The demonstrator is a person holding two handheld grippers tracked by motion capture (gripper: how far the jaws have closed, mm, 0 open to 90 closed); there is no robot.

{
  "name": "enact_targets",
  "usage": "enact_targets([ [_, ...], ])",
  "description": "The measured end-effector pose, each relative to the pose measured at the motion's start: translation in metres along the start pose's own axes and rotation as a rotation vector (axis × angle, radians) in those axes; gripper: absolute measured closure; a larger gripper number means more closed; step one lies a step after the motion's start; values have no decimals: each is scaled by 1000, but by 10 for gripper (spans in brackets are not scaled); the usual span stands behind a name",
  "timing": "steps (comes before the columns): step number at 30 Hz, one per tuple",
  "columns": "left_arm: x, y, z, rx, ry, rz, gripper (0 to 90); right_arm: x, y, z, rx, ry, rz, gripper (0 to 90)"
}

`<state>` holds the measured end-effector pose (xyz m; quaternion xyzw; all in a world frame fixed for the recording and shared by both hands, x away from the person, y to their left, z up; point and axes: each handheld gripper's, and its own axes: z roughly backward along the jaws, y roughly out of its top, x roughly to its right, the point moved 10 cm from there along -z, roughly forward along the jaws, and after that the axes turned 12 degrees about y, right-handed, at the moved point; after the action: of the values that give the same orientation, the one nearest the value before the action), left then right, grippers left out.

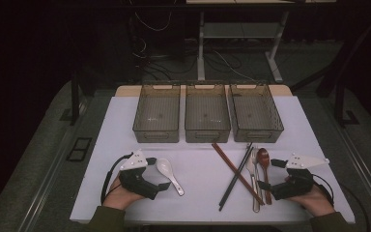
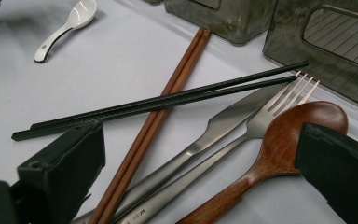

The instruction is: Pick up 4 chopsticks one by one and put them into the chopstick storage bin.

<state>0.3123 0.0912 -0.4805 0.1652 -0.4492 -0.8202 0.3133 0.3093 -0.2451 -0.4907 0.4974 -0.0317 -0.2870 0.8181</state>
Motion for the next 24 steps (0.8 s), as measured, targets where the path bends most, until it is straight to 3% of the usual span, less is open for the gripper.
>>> enact_targets([
  [16, 1, 4, 1, 13, -4, 8, 0, -3, 2, -1, -68, 31, 6, 72],
  [18, 2, 4, 1, 13, -7, 4, 0, -6, 4, -1, -79, 46, 11, 152],
  [24, 3, 3, 2, 15, -11, 3, 0, -14, 7, -5, -104, 73, 28, 244],
])
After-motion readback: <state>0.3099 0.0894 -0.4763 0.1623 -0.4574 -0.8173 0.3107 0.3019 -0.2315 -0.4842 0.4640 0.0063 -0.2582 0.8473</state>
